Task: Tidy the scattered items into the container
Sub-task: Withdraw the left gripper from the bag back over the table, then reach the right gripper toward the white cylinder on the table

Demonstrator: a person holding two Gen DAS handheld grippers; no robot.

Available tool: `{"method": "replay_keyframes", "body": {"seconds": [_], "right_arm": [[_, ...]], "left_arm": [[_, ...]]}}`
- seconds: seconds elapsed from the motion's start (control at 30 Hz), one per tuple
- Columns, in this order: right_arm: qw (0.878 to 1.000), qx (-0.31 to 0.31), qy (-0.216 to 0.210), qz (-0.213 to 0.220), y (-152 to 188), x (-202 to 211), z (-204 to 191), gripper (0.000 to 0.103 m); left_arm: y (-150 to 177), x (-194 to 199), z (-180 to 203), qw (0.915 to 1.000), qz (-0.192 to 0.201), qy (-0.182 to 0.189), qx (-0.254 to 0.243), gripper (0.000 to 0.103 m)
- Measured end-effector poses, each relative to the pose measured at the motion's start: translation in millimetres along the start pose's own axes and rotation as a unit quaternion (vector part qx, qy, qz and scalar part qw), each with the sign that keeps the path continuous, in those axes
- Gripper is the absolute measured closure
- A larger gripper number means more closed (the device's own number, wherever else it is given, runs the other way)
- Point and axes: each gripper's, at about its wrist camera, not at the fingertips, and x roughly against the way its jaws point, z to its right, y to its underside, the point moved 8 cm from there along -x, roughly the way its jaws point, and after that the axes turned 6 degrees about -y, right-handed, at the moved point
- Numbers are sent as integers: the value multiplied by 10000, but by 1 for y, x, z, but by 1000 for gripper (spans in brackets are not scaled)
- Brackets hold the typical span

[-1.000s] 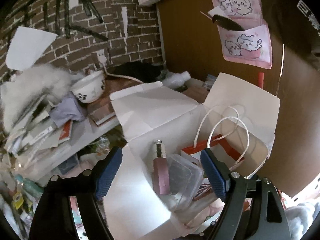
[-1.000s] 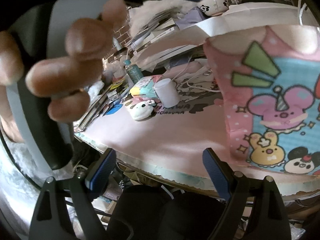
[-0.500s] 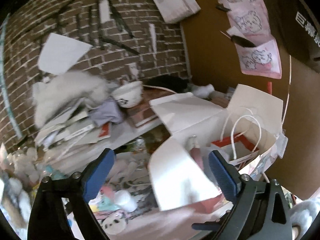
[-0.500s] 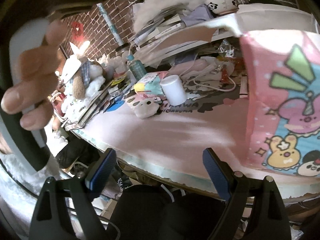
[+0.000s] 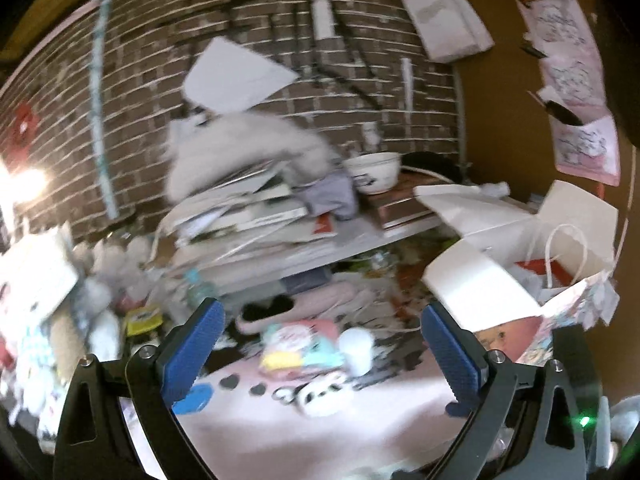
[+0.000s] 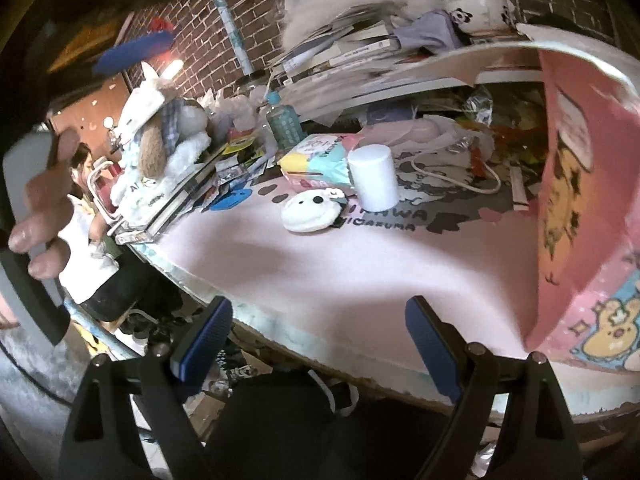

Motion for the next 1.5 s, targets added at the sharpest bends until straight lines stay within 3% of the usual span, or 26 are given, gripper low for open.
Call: {"method": "replay_keyframes", "body": {"seconds": [0.17, 0.37, 0.6, 1.0, 1.27, 1.5], "right_arm": [[9992, 262, 268, 161, -10, -7, -9, 17], [9927, 668, 891, 464, -31, -14, -15, 17], [9811, 964, 1597, 515, -52, -34, -6, 17], [9489, 1260, 2852, 491, -78, -66, 17, 19], [9462, 1151, 3009, 296, -87, -80, 34, 19], [9564, 851, 2791, 141, -92, -90, 42, 20]], "left_arm": [[31, -2, -30, 9987, -193, -420, 210, 4], [74, -10, -60, 9946, -497, -804, 433, 4], [105, -7, -73, 9938, -549, -645, 722, 4], [120, -3, -80, 9933, -485, -468, 937, 4], [123, -3, -80, 9932, -496, -441, 954, 4], [125, -4, -78, 9931, -524, -414, 962, 4]]}}
